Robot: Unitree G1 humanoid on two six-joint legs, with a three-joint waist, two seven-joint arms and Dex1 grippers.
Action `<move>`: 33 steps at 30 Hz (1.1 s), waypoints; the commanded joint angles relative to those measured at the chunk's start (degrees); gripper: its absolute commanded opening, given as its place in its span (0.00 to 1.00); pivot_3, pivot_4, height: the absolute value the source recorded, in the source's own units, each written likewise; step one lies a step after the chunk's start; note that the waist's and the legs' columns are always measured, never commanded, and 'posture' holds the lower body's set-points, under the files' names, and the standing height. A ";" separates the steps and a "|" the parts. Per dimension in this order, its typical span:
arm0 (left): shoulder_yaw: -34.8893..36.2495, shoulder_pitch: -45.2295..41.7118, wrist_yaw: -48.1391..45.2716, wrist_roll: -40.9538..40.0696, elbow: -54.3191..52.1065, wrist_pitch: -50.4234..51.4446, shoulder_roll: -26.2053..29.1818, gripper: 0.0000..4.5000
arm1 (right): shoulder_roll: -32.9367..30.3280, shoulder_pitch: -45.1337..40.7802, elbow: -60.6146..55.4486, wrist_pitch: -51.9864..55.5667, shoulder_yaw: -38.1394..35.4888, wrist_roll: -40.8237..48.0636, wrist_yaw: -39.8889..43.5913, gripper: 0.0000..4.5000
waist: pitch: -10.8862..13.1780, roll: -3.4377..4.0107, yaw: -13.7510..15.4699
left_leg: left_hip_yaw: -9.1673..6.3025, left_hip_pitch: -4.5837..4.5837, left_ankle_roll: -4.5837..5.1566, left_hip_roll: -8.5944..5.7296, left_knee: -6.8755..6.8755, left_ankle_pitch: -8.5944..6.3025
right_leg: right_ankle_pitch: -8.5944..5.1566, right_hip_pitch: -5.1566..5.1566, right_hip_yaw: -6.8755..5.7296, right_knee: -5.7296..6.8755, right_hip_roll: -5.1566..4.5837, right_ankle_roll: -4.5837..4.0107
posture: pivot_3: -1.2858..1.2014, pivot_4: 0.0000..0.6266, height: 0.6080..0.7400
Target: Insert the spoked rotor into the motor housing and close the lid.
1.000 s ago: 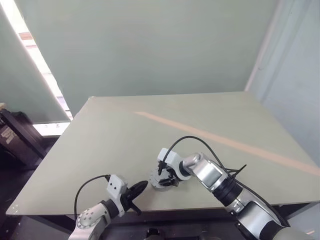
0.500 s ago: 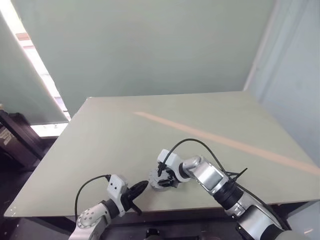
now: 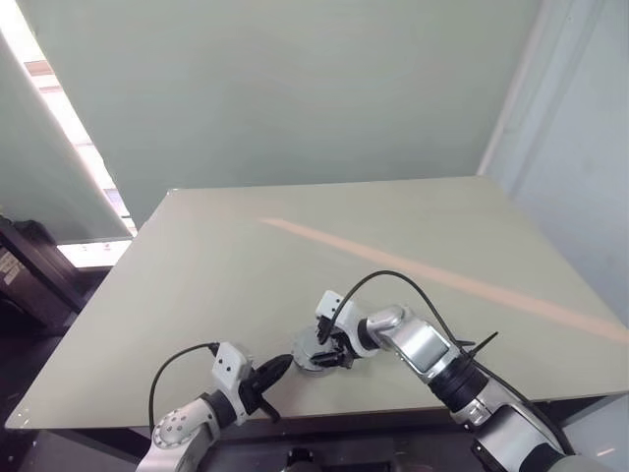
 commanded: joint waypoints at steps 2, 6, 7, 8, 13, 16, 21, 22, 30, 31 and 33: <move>0.05 -0.87 -0.48 0.03 -1.25 -0.48 0.72 0.00 | 0.08 -0.01 -1.56 -0.31 -1.23 0.92 -0.62 0.76 | 0.01 0.01 -0.01 | 0.01 0.00 0.00 0.00 0.00 0.00 | 0.00 0.00 0.01 0.00 0.00 0.00 | 0.52 0.00 1.00; 0.07 -0.88 -0.55 0.03 -1.29 -0.38 0.85 0.00 | 1.23 0.38 -0.63 0.29 -1.44 0.98 -2.56 0.76 | 0.01 0.01 -0.01 | 0.00 0.00 0.00 0.00 0.00 0.00 | 0.00 0.00 0.00 0.00 0.00 0.00 | 0.52 0.00 1.00; 0.10 -0.86 -0.53 0.02 -1.33 -0.37 0.88 0.00 | 1.58 0.40 -0.30 0.74 -1.39 0.77 -3.31 0.76 | 0.01 0.01 -0.01 | 0.01 0.00 0.00 0.00 0.00 0.00 | 0.00 0.00 0.00 0.00 0.00 0.00 | 0.52 0.00 1.00; 0.12 -0.80 -0.51 0.01 -1.39 -0.37 0.91 0.00 | 1.84 0.39 -0.03 1.14 -1.30 0.57 -3.90 0.76 | 0.01 0.01 -0.02 | 0.00 0.00 0.00 0.00 0.00 0.00 | 0.00 0.00 0.00 0.01 0.01 0.00 | 0.52 0.00 1.00; 0.14 -0.41 -0.36 -0.07 -1.70 -0.36 1.01 0.00 | 3.24 0.37 1.81 2.21 -0.94 0.07 -6.40 0.76 | 0.01 0.01 -0.08 | 0.01 0.02 -0.01 0.01 0.01 0.01 | 0.00 0.00 0.00 0.03 0.02 0.00 | 0.52 0.00 1.00; 0.12 -0.17 -0.24 -0.09 -1.86 -0.38 0.91 0.00 | 3.53 0.40 2.55 2.50 -0.20 -0.50 -7.33 0.76 | 0.01 0.01 -0.15 | 0.04 0.08 -0.05 0.02 0.02 -0.01 | 0.00 0.03 0.00 0.05 0.09 0.00 | 0.52 0.00 1.00; 0.16 0.14 -0.14 -0.13 -2.07 -0.43 0.85 0.00 | 2.66 0.86 2.55 1.80 2.18 -1.87 -7.38 0.76 | 0.00 0.02 -0.21 | 0.03 0.15 -0.16 0.05 0.02 -0.03 | 0.00 0.05 -0.14 0.08 0.15 -0.01 | 0.52 0.00 1.00; 0.18 0.23 -0.11 -0.14 -2.15 -0.43 0.85 0.00 | 2.46 0.89 2.46 1.84 2.57 -2.14 -7.28 0.76 | 0.00 0.03 -0.23 | 0.04 0.17 -0.22 0.06 0.01 -0.06 | 0.00 0.06 -0.16 0.08 0.16 -0.01 | 0.52 0.00 1.00; 2.48 -1.11 0.70 -0.88 -0.87 -1.10 0.82 0.00 | 0.83 0.25 2.14 2.11 4.81 -2.75 -5.74 0.76 | 0.00 0.03 -0.22 | 0.02 0.34 -0.25 0.16 0.01 -0.08 | -0.02 0.19 -0.16 0.06 0.10 -0.03 | 0.52 0.00 1.00; 3.35 -1.60 1.09 -1.38 -0.51 -1.26 0.54 0.00 | 0.72 0.14 2.32 2.01 4.96 -2.89 -5.61 0.76 | 0.00 0.03 -0.22 | 0.02 0.35 -0.25 0.16 0.01 -0.08 | -0.02 0.19 -0.15 0.06 0.09 -0.03 | 0.52 0.00 1.00; 4.77 -2.48 1.45 -1.96 0.11 -1.08 0.77 0.00 | 0.69 -0.08 2.74 1.92 4.91 -3.04 -5.54 0.76 | 0.00 0.02 -0.19 | 0.02 0.36 -0.24 0.16 0.01 -0.08 | -0.01 0.21 -0.16 0.05 0.08 -0.02 | 0.52 0.00 1.00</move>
